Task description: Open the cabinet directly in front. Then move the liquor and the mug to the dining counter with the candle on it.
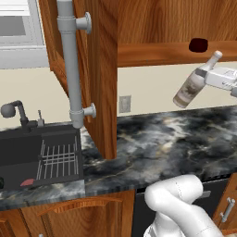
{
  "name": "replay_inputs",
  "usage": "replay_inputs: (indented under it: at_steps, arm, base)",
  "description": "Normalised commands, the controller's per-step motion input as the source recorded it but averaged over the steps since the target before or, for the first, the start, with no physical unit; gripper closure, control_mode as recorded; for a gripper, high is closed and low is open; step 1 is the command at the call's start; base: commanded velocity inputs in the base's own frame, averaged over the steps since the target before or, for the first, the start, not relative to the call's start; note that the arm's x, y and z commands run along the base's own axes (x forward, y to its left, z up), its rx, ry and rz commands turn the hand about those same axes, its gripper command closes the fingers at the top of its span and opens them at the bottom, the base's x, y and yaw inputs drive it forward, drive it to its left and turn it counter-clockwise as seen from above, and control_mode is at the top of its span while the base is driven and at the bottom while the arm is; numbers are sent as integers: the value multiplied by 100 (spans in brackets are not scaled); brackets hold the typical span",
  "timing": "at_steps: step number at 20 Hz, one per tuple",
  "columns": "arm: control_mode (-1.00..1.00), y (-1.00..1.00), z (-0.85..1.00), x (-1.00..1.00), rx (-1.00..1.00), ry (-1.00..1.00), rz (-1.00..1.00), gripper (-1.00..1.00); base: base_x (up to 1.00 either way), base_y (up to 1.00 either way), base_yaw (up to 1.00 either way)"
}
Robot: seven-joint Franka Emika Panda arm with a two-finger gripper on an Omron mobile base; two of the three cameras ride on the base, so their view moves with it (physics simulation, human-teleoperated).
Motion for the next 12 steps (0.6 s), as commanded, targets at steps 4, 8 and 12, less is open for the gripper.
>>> replay_inputs:
  at_steps: [4, 8, 12]
  arm:
    - [-100, 1, 0, -6, 0, -18, 3, 100]
    - [-100, 0, 0, 0, 0, -1, 0, 100]
    - [-100, 0, 0, 0, 0, 0, 0, 100]
  base:
    - [0, 0, 0]
    - [0, 0, 0]
    - [0, 0, 0]
